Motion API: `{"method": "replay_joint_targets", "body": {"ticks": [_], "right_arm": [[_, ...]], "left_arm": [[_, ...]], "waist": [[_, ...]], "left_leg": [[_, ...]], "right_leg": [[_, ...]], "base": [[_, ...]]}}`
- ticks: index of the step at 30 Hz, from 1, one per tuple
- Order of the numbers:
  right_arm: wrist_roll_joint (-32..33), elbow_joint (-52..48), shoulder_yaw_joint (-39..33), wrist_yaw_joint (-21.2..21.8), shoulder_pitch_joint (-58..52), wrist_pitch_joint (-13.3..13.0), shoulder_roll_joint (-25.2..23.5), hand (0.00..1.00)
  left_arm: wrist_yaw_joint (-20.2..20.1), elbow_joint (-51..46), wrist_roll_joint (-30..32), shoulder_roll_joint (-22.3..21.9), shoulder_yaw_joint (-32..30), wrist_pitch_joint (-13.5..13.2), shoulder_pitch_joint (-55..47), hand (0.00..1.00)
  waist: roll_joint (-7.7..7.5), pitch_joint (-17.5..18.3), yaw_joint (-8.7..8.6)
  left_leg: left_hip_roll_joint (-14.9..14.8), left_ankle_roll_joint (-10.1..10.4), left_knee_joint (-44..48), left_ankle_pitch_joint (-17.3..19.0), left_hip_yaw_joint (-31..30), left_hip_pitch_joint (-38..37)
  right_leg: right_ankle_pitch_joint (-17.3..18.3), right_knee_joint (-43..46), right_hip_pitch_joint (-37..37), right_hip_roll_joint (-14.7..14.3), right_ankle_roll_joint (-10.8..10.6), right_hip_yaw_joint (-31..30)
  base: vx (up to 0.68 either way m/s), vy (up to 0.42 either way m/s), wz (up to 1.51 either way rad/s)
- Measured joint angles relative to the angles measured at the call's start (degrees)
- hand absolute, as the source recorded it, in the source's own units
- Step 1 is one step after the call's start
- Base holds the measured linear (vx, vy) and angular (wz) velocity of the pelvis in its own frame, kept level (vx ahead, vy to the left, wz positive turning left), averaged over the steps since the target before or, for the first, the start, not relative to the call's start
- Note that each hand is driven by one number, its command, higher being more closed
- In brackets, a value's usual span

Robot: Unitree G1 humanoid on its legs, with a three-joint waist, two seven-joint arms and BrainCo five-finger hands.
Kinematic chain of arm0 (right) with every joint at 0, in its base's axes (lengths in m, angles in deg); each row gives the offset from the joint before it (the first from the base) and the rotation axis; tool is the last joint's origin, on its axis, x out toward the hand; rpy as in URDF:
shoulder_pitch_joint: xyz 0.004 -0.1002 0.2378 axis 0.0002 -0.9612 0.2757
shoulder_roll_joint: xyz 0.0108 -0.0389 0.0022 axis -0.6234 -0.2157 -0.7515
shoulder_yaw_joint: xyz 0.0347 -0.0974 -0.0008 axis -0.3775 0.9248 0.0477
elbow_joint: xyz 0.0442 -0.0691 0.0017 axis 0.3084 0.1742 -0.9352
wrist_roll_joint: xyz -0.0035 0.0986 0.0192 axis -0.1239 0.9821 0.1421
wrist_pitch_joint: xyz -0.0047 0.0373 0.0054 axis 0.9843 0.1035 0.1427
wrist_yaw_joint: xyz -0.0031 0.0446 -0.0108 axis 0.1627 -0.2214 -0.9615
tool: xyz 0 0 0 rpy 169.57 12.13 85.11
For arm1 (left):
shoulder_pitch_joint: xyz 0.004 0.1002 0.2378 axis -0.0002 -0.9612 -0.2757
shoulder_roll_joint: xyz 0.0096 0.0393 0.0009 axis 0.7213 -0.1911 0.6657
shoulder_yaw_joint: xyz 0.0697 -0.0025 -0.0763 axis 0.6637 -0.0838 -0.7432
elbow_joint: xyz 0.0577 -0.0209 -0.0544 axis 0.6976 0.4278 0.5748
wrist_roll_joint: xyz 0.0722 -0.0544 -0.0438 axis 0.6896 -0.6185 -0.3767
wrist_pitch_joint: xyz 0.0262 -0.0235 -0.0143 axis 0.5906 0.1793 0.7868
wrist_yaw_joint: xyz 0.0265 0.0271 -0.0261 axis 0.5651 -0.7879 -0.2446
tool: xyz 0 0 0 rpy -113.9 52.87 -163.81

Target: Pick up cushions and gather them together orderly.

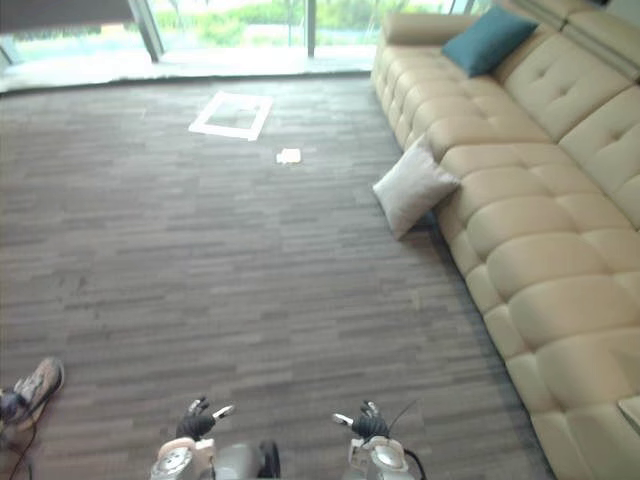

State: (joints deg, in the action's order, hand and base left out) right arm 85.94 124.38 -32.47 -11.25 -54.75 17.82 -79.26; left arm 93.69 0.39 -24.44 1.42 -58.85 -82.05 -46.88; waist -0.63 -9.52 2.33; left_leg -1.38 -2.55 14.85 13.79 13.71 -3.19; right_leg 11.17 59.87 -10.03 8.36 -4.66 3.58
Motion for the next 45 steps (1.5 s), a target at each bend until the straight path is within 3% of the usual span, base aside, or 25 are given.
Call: {"method": "replay_joint_targets", "body": {"ticks": [3, 6, 7, 8, 10, 11, 12, 14, 15, 17, 20, 23, 24, 25, 26, 28, 29, 30, 32, 35, 38, 40, 41, 42, 45], "right_arm": [[0.07, -2.06, -0.17, 0.20, 0.03, -0.67, 0.06, 0.00], [0.07, -1.78, -2.01, 0.20, 1.14, -1.08, 0.06, 0.00], [0.03, -1.72, -2.09, 0.21, 1.14, -1.07, 0.06, 0.00], [0.00, -1.55, -2.09, 0.22, 1.24, -1.07, 0.33, 0.00], [0.03, -1.85, -2.40, 0.24, 1.41, -0.98, 0.89, 0.00], [0.04, -1.76, -2.37, 0.21, 1.64, -0.83, 1.24, 0.00], [0.08, -1.85, -2.16, 0.19, 1.70, -0.69, 1.21, 0.00], [0.20, -1.07, -1.33, 0.10, 2.29, -0.17, 0.88, 0.00], [0.51, -0.16, -0.93, 0.05, 3.00, 0.09, 0.02, 0.00], [0.64, 0.42, -0.75, -0.07, 2.87, 0.21, -0.64, 0.00], [1.75, 0.33, -1.39, -0.67, 3.28, 0.19, -0.39, 0.00], [2.22, 0.55, -1.23, -0.98, 2.89, 0.17, -0.12, 0.00], [2.18, 0.74, -1.08, -0.97, 2.10, 0.20, -0.11, 0.00], [2.16, 0.87, -1.06, -0.98, 1.70, 0.25, -0.69, 0.00], [2.15, 0.73, -1.07, -0.96, 1.48, 0.22, -0.80, 0.00], [2.07, 0.62, -0.20, -0.91, 1.00, 0.25, -1.16, 0.00], [2.06, 0.58, -0.18, -0.93, 1.00, 0.25, -1.31, 0.00], [1.88, 0.59, -0.04, -0.86, 0.64, 0.26, -1.30, 0.00], [1.54, -0.14, 0.04, -0.80, -0.19, 0.16, -1.29, 0.00], [0.30, -0.97, -0.11, -0.67, -0.10, 0.09, -1.28, 0.00], [0.13, -1.70, -0.90, -0.50, 0.44, -0.17, -1.29, 0.00], [0.14, -0.57, -1.83, -0.20, 1.23, -0.57, -1.17, 0.00], [0.16, -0.09, -2.40, -0.08, 1.24, -0.93, -0.81, 0.00], [0.15, 0.05, -2.57, 0.02, 1.75, -0.97, 0.10, 0.00], [0.15, 0.05, -4.19, 0.00, 2.27, -0.68, 0.92, 0.00]], "left_arm": [[-0.04, 0.45, 0.00, -0.71, 0.21, 0.29, 0.53, 0.00], [-0.04, 1.68, 0.04, -1.34, 0.21, 0.44, 1.04, 0.00], [-0.07, 1.78, 0.05, -1.35, 0.20, 0.44, 0.84, 0.00], [-0.16, 2.48, 0.08, -1.52, 0.18, 0.50, 0.38, 0.00], [-0.38, 2.59, 0.13, -2.29, -0.27, 0.55, 0.00, 0.00], [-0.45, 2.57, 0.13, -2.73, -0.50, 0.54, 0.05, 0.00], [-0.47, 1.90, 0.12, -2.94, -1.55, 0.54, 0.14, 0.00], [-0.40, 0.71, 0.03, -3.43, -3.03, 0.48, -0.25, 0.00], [-0.44, -0.62, 0.02, -3.23, -3.76, 0.43, -0.35, 0.00], [-0.42, -2.46, 0.01, -3.15, -3.85, 0.31, -0.38, 0.00], [-0.40, -4.21, 0.00, -3.42, -3.86, 0.00, -0.15, 0.00], [-0.28, -4.50, 0.02, -3.79, -3.77, -0.66, -0.21, 0.00], [-0.18, -4.49, 0.02, -3.79, -3.72, -0.68, -0.64, 0.00], [-0.03, -4.53, 0.04, -2.96, -3.77, -0.73, -0.81, 0.00], [0.00, -4.25, 0.04, -2.64, -3.78, -0.59, -0.73, 0.00], [0.01, -2.33, 0.05, -1.73, -3.42, -0.59, 0.42, 0.00], [0.01, -2.02, 0.05, -1.55, -3.12, -0.49, 0.46, 0.00], [0.04, -1.14, 0.05, -1.26, -1.99, -0.31, 0.54, 0.00], [0.04, -0.25, 0.03, -1.27, -0.37, -0.04, 0.62, 0.00], [0.01, 0.57, 0.04, -1.08, 0.31, 0.47, 0.82, 0.00], [-0.01, 2.44, 0.08, -0.94, 0.30, 0.55, 1.13, 0.00], [-0.10, 3.59, 0.23, -0.38, 1.19, 0.52, 1.27, 0.00], [-0.35, 4.32, 0.66, 0.03, 2.34, 0.53, 1.23, 0.00], [-0.48, 4.55, 0.93, -0.22, 2.35, 0.58, 1.46, 0.00], [-0.51, 3.61, 1.20, -1.63, 1.53, 0.49, 1.79, 0.00]], "waist": [[0.03, -0.21, -1.23], [-0.22, -0.32, -2.34], [-0.38, -0.32, -2.33], [-0.50, -0.29, -2.73], [1.48, 0.41, -2.85], [2.43, 0.24, -2.80], [3.52, -0.10, -2.88], [4.31, -1.00, -2.17], [3.59, -1.88, -1.96], [2.07, -2.09, -1.71], [1.61, -2.07, -0.06], [2.03, -1.67, 1.03], [1.84, -0.76, 1.22], [0.20, 0.48, 1.21], [-0.45, 0.81, 0.90], [-1.76, 0.90, 1.22], [-1.82, 0.85, 1.09], [-1.56, 0.54, 0.64], [-1.08, 0.14, 0.35], [-1.15, 0.07, 0.21], [-1.20, -0.10, -1.30], [-1.21, -0.09, -2.50], [-1.43, -0.03, -2.81], [-0.85, -0.20, -2.95], [1.94, -0.25, -2.95]], "left_leg": [[-0.69, 0.52, -4.36, 2.45, -1.02, -7.57], [-0.79, 1.96, -9.14, 4.85, -2.37, -14.83], [-0.56, 2.03, -9.60, 5.20, -2.73, -16.10], [-0.57, 2.06, -9.35, 5.38, -4.34, -18.37], [-2.76, 2.61, -3.34, 5.05, -6.33, -17.73], [-4.16, 5.23, 6.77, 3.51, -7.02, -14.12], [-6.23, 11.24, 22.79, -1.25, -9.06, -7.40], [-8.94, 13.48, 39.80, -2.91, -9.03, -0.12], [-10.47, 11.47, 45.64, -1.77, -7.08, 3.87], [-11.27, 8.68, 44.97, 0.12, -3.50, 9.61], [-10.21, 6.40, 28.42, 2.06, -0.13, 17.83], [-6.02, 7.87, 6.38, -3.15, -6.53, 19.35], [-4.89, 8.28, 5.97, -9.31, -8.51, 19.41], [-2.98, 6.35, 8.20, -8.20, -7.06, 19.40], [-2.89, 5.61, 9.35, -6.77, -5.77, 19.37], [-2.98, 2.53, 11.92, -3.06, -0.91, 16.42], [-2.97, 2.21, 11.73, -2.41, -0.39, 15.44], [-3.00, 1.49, 10.48, -0.82, 0.62, 11.57], [-3.03, 0.96, 7.73, 0.95, 1.72, 5.29], [-3.15, 2.33, 3.13, 3.72, 4.84, -2.07], [-3.23, 3.45, -2.16, 4.33, 7.64, -7.97], [-2.93, 5.05, -4.82, 4.79, 8.11, -10.59], [-2.35, 5.96, -5.54, 5.28, 7.45, -12.41], [-3.14, 6.14, -5.37, 5.36, 7.06, -13.58], [-6.84, 9.56, 9.03, 3.28, 2.89, -9.07]], "right_leg": [[3.29, -10.65, -8.18, -0.54, 2.09, 10.02], [-2.93, -33.84, -11.16, -1.22, 2.58, 16.16], [-4.06, -36.39, -11.14, -1.48, 3.13, 16.12], [-9.32, -35.11, -10.88, -1.84, 7.85, 14.30], [-5.22, -29.88, -10.32, -2.26, 9.88, 15.21], [-2.34, -28.67, -8.80, -2.61, 10.19, 16.14], [-0.41, -30.02, -5.55, -3.97, 10.58, 16.19], [0.96, -33.66, 0.60, -6.90, 11.16, 15.03], [1.56, -37.47, 6.51, -7.96, 11.44, 14.17], [1.86, -42.15, 12.30, -7.97, 10.92, 13.13], [1.86, -48.06, 18.74, -7.47, 9.51, 9.31], [3.98, -50.80, 22.43, -5.98, 5.77, 5.50], [6.05, -50.96, 23.24, -4.91, 4.15, 3.44], [7.46, -49.63, 23.28, -2.47, 3.11, 1.26], [7.49, -47.98, 22.66, -1.74, 3.02, 0.30], [5.17, -30.15, 14.99, 0.87, 0.71, -2.80], [3.58, -25.78, 12.97, 1.15, 0.48, -2.99], [1.51, -13.98, 7.79, 2.13, -0.22, -2.78], [1.98, -4.63, 3.56, 2.90, 0.01, 0.10], [2.61, -3.54, -4.79, 3.56, 0.40, 7.27], [2.51, -19.50, -8.37, 2.92, 1.48, 16.46], [-2.02, -32.71, -8.15, 0.17, 2.44, 16.97], [-6.57, -35.26, -7.95, -0.97, 6.69, 15.38], [-6.48, -33.49, -7.74, -1.69, 9.20, 14.74], [-0.94, -32.02, -5.34, -3.34, 9.61, 15.48]], "base": [[0.49, 0.005, 0.27], [0.57, -0.092, 0.39], [0.67, -0.149, 0.38], [0.72, -0.181, 0.42], [0.73, -0.204, 0.36], [0.84, -0.252, 0.13], [0.83, -0.229, 0.00], [0.74, -0.140, -0.42], [0.63, -0.088, -0.47], [0.49, -0.061, -0.32], [0.54, 0.046, -0.71], [0.45, 0.188, -0.76], [0.60, 0.382, -0.89], [0.54, 0.323, -0.78], [0.67, 0.377, -0.80], [0.52, 0.288, -0.81], [0.45, 0.260, -0.66], [0.34, 0.183, -0.40], [0.38, 0.157, -0.49], [0.36, 0.068, -0.51], [0.36, 0.000, -0.38], [0.45, -0.057, -0.13], [0.44, -0.085, 0.03], [0.67, -0.150, 0.02], [0.53, -0.169, -0.06]]}}
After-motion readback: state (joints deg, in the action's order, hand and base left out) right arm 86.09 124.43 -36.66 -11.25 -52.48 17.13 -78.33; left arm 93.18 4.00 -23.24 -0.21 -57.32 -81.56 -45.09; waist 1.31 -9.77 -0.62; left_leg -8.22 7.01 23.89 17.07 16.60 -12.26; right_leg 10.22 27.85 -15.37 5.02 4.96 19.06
